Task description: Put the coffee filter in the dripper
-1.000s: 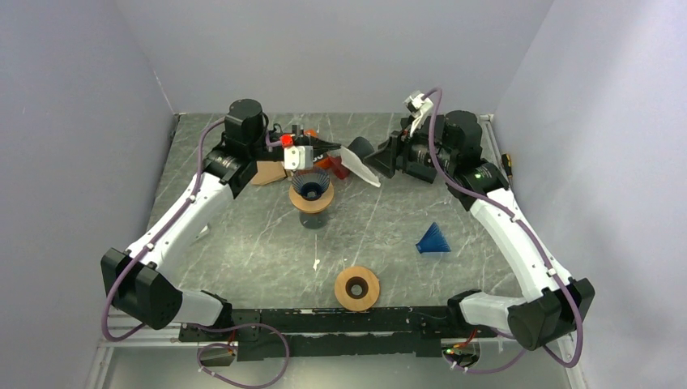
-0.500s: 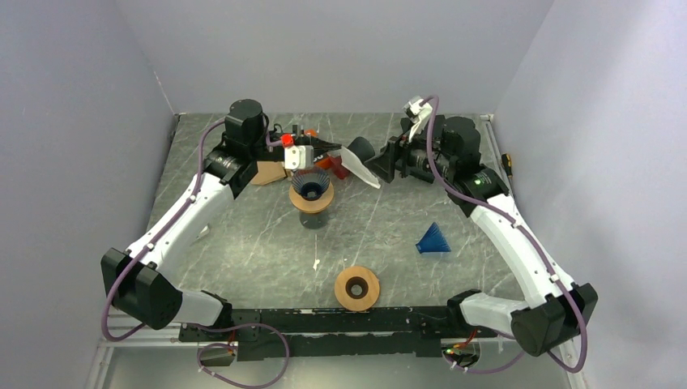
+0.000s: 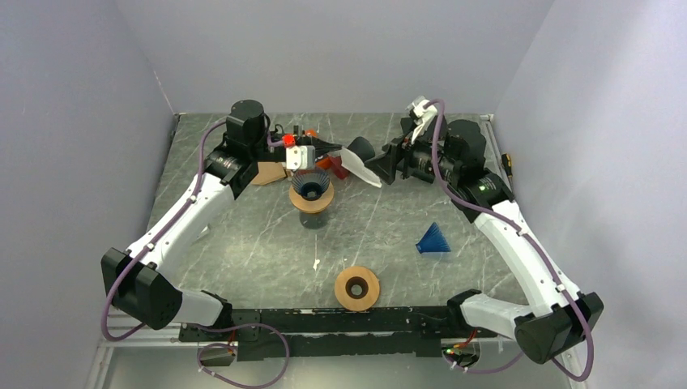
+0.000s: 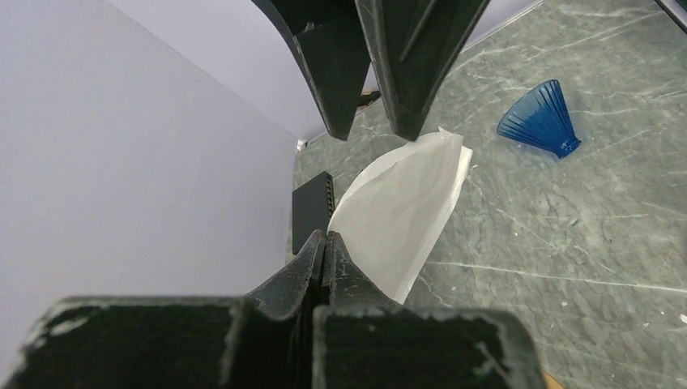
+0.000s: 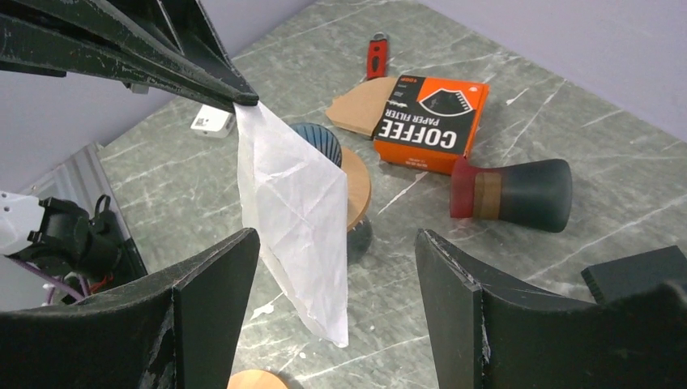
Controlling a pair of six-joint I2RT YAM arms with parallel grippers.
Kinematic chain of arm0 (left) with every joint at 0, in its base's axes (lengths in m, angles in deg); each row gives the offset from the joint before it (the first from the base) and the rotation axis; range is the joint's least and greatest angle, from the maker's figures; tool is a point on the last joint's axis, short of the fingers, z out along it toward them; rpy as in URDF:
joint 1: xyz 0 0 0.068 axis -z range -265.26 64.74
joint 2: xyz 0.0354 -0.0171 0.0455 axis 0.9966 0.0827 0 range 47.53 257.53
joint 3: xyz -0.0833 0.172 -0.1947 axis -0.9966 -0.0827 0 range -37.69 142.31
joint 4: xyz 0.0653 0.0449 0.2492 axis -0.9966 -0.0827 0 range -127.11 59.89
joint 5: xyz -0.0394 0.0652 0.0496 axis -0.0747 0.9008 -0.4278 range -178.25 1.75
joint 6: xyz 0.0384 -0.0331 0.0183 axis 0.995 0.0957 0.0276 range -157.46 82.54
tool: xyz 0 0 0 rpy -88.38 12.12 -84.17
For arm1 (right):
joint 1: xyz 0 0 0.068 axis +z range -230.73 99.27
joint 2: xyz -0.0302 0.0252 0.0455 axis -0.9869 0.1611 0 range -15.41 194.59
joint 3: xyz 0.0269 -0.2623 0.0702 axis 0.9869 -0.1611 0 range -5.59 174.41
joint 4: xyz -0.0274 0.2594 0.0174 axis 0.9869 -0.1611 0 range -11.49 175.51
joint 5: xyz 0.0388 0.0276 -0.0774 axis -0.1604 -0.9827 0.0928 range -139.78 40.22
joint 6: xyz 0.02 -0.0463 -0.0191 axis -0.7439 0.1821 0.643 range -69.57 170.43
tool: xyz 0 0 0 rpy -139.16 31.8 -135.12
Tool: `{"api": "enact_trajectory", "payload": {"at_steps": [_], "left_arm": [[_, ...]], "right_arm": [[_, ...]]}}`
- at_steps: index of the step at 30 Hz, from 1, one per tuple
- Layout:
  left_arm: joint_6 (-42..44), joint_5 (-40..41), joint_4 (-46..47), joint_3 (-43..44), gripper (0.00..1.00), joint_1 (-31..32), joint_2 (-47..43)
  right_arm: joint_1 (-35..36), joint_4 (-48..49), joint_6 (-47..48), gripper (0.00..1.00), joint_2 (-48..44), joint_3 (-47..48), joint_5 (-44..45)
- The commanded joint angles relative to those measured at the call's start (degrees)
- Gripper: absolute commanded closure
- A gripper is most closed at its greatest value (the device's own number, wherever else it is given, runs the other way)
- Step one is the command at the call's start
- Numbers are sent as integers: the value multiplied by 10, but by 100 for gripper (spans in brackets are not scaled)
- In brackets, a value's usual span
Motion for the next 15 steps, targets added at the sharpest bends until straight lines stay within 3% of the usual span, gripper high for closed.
{"api": "enact_trajectory", "payload": {"at_steps": [1, 11, 15], "left_arm": [[-6, -1, -1, 11, 100, 4, -9], [-5, 2, -2, 9, 100, 4, -11], [-13, 0, 6, 9, 100, 5, -10]], "right_arm": [[15, 9, 16, 26, 10, 10, 8], [19, 4, 17, 28, 17, 7, 37], [20, 4, 19, 34, 22, 8, 38]]}}
